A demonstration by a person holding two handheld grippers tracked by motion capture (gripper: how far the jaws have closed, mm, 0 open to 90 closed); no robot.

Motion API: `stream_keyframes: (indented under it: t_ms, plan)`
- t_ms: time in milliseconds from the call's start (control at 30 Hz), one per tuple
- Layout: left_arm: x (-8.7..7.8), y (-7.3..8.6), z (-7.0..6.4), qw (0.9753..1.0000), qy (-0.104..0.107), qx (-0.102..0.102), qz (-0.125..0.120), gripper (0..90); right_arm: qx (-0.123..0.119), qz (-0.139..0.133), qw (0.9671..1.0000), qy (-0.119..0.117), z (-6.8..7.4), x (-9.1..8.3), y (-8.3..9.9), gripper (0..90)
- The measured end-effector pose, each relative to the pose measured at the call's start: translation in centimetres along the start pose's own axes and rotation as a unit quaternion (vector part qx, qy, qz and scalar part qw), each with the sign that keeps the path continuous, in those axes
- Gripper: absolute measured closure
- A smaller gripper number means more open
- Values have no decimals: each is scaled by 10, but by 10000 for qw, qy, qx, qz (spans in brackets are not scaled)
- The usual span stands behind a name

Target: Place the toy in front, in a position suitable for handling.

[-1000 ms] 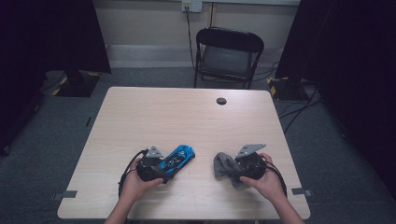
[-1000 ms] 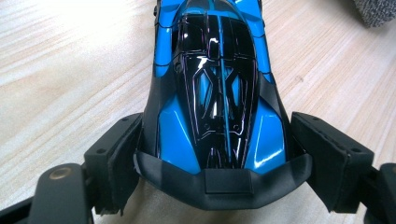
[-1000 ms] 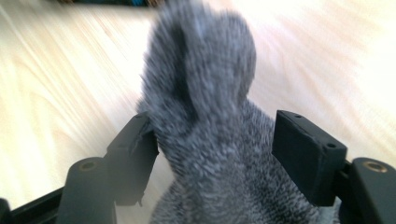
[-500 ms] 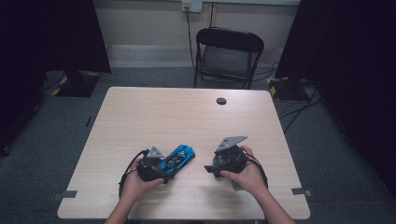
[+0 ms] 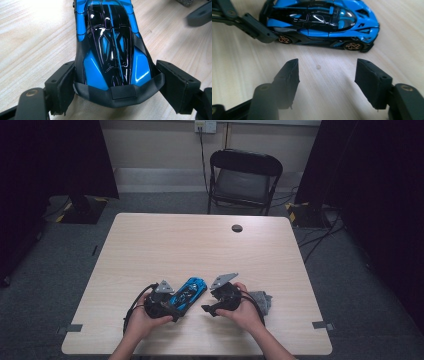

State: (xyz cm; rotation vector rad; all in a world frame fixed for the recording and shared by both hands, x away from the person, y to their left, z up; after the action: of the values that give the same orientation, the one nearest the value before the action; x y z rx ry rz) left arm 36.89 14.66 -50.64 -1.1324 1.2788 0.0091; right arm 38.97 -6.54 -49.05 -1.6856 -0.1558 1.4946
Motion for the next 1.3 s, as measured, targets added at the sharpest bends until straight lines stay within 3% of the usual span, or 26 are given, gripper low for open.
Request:
stream_keyframes:
  t_ms: [167,333,433,533,700,1067,1300]
  plan:
    - [0,1,-4,10000,1,27,21,188,-63,70,9999,-40,4,17,1,384]
    - [2,0,-7,10000,6,38,42,177,-199,164,9996,87,3,23,-4,377]
    - [3,0,-8,10000,74,-12,34,176,-159,164,9996,172,0,25,-8,381]
    - [3,0,-9,10000,90,-5,29,175,3,154,9997,185,-2,27,-12,370]
    - [0,0,-7,9999,151,31,46,185,72,130,9997,213,-5,28,-9,373]
    - [-8,2,-10,9995,156,184,195,194,-122,60,9998,122,12,24,-9,378]
    - [-7,1,-13,9993,187,229,245,195,-88,81,9997,202,12,30,-7,390]
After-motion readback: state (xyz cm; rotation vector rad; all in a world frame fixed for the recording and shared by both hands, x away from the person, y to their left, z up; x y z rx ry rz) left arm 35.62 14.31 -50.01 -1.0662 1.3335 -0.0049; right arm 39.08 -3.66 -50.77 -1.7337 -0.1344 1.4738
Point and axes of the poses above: each handheld gripper's, and its own axes: x roughly forward along the jaws, y roughly out of its underside, z roughly to its left, the point moved 3 cm from there along x, roughly forward along the jaws, and after that the axes turned 1 degree about x, right-handed, at the moved point
